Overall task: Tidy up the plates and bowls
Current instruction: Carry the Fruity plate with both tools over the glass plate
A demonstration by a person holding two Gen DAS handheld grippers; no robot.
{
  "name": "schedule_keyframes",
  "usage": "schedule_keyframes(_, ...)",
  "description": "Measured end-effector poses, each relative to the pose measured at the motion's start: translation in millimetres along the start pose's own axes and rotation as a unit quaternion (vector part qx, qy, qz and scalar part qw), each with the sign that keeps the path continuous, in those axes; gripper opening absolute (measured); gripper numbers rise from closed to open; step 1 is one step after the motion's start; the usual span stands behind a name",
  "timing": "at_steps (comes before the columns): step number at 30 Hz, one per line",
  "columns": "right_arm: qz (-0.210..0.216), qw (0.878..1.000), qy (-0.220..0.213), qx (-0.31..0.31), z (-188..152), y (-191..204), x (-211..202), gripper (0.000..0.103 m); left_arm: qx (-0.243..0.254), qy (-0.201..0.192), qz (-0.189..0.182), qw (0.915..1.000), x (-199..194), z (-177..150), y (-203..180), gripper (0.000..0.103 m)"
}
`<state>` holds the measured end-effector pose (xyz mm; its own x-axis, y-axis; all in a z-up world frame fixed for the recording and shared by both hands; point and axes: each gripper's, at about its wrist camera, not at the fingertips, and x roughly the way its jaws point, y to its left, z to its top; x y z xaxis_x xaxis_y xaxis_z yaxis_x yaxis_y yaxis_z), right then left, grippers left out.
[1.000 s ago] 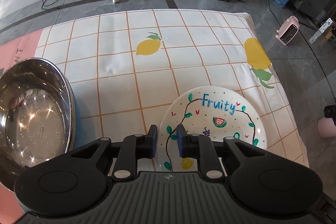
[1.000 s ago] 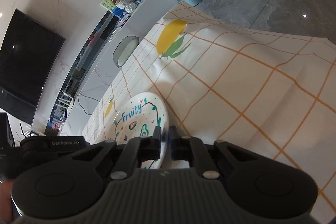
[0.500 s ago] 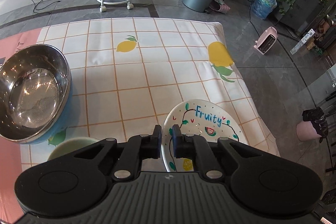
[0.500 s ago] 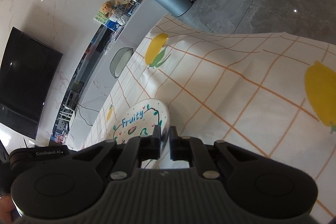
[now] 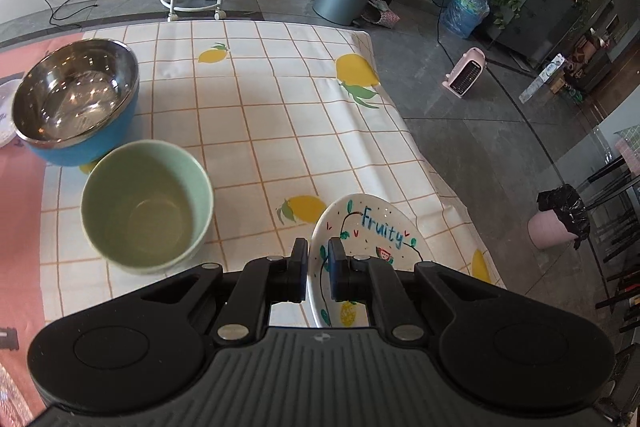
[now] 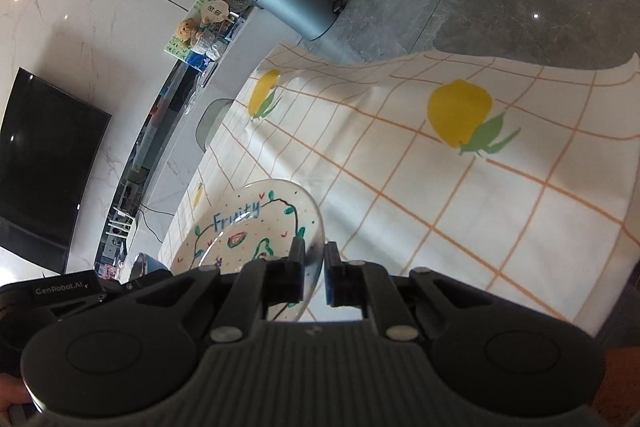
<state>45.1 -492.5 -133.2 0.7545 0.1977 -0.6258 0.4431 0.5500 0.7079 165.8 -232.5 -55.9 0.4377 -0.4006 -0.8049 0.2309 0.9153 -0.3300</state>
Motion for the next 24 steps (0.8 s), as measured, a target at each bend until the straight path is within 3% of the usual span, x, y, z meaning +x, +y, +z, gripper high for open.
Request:
schedule_keyframes(11, 0.018, 0.998, 0.062, -0.017, -56.9, 13.5, -7.7, 0.009, -0.051, -0.035, 0.016, 0.998, -53.3, -38.5, 49.1, 0.011)
schedule_keyframes(24, 0.048, 0.988, 0.119, -0.088, -117.0, 83.8, 10.2, 0.009, -0.128, -0.091, 0.03, 0.9871, -121.9, -69.9, 138.3, 0.011)
